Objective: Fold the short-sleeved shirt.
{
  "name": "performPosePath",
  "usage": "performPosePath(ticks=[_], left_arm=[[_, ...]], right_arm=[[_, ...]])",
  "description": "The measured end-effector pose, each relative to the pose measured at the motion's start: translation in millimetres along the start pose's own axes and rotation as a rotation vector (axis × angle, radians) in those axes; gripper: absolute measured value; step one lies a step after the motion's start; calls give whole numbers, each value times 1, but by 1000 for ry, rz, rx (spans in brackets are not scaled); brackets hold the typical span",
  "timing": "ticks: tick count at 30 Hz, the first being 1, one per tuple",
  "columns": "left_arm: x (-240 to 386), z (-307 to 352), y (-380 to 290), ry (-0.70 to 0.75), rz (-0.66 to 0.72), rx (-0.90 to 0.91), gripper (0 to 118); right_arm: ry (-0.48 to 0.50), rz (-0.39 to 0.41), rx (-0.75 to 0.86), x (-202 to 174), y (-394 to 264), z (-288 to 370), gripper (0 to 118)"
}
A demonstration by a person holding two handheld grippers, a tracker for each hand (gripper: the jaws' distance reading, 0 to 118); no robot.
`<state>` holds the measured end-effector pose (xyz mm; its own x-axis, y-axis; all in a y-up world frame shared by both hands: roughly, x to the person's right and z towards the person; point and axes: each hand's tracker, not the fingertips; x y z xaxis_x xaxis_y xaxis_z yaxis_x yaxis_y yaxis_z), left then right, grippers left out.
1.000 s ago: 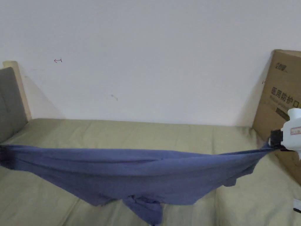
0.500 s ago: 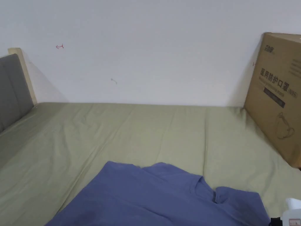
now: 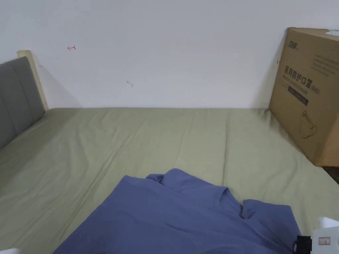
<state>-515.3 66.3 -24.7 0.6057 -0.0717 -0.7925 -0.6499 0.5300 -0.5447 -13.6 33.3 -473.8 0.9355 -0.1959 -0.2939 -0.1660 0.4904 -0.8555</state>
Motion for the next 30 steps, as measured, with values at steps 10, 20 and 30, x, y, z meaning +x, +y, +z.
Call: performPosePath(ticks=[10,20,30], left_arm=[[53,66,26,-198,-76,192,64],[129,55,14,-301,-194,163,0],[180,28,43,-357,-275,118,0]], right_arm=[[96,63,157,-10,3,73,48],[57,20,102,4,-39,49,0],[49,-16,55,10,3,-6,82]])
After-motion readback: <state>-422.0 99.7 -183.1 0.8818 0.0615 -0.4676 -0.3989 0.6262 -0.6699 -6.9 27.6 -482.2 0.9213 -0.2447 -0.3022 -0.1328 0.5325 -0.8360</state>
